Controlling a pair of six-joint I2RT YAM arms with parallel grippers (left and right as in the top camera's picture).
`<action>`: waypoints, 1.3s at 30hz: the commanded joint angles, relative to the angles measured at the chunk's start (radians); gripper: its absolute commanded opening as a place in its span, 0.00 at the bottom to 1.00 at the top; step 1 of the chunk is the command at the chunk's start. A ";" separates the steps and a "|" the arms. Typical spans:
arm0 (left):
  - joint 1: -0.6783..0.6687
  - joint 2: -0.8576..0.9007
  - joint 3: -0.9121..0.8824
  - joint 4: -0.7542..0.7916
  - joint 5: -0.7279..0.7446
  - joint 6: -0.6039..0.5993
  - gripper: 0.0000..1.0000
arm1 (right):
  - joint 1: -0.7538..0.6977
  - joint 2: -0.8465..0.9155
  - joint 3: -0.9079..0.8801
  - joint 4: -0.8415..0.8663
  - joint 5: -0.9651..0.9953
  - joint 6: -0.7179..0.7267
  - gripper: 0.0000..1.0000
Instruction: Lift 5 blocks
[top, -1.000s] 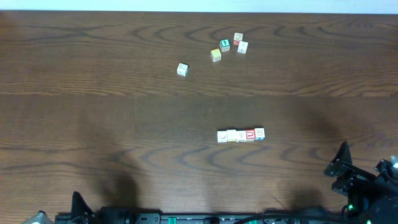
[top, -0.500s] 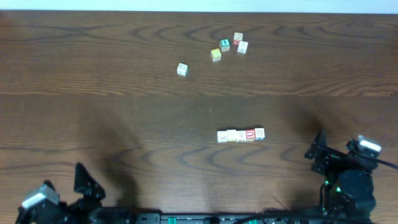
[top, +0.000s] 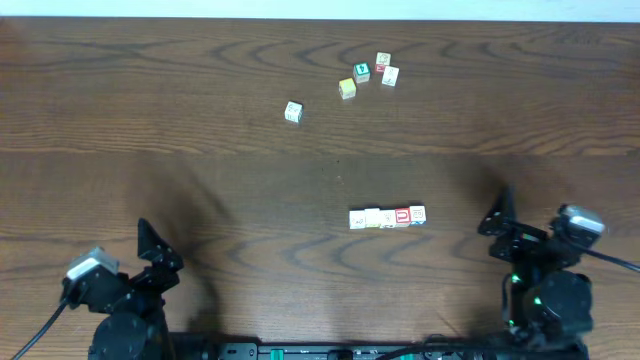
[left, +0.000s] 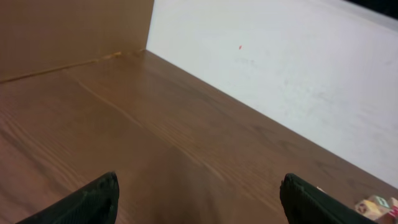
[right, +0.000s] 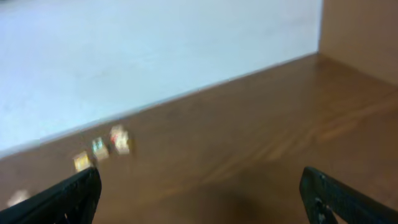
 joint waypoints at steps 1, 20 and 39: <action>-0.002 -0.002 -0.056 0.065 -0.017 -0.010 0.83 | 0.009 0.001 -0.123 0.130 -0.151 -0.182 0.99; -0.002 -0.002 -0.373 0.299 -0.005 -0.010 0.83 | 0.006 0.010 -0.394 0.246 -0.140 -0.466 0.99; -0.002 0.006 -0.382 0.285 0.062 -0.010 0.83 | 0.007 0.163 -0.394 0.246 -0.185 -0.508 0.99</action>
